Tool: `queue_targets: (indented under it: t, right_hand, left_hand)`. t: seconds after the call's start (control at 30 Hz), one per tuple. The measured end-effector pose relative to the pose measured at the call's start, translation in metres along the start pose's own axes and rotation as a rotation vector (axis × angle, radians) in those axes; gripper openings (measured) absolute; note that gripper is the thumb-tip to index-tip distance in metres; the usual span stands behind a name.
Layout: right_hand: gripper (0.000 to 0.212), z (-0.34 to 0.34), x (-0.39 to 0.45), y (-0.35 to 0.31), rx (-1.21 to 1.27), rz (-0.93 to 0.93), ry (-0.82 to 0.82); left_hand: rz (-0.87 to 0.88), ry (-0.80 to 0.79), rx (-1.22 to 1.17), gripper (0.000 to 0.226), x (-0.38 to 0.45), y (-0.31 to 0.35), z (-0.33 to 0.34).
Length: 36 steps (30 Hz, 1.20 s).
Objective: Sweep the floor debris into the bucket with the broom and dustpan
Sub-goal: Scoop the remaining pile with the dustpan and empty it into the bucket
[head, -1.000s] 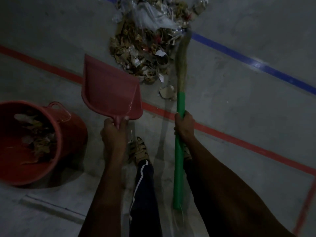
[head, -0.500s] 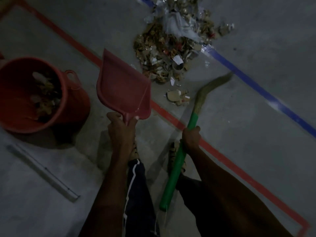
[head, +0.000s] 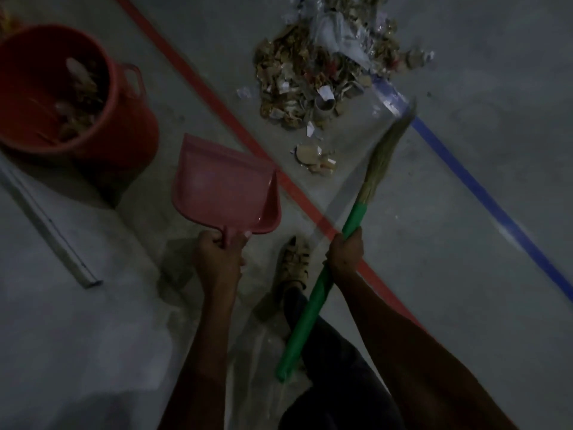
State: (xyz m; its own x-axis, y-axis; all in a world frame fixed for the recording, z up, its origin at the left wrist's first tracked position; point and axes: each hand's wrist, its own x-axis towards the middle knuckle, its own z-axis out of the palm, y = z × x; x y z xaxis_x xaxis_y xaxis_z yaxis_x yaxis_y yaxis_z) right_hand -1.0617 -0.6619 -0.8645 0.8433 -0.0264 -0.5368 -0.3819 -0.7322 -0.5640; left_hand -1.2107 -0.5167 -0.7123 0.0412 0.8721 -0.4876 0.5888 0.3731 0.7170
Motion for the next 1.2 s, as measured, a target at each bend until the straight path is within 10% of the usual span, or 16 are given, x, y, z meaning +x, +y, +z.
queue_targets:
  t: [0.17,0.53,1.2]
  right_hand:
    - [0.022,-0.028,0.003,0.042,0.030,0.250,-0.115]
    - [0.029,-0.060,-0.011,0.027,-0.144,-0.018,-0.468]
    - [0.054,-0.218,0.131,-0.085,0.040,-0.317,-0.200]
  left_hand:
    - [-0.025,0.076,-0.141,0.039,-0.051,-0.028,-0.002]
    - [-0.075,0.184,-0.140,0.049,-0.099,-0.065,0.038]
    - [-0.068,0.155,-0.224,0.040,-0.122,0.076,0.173]
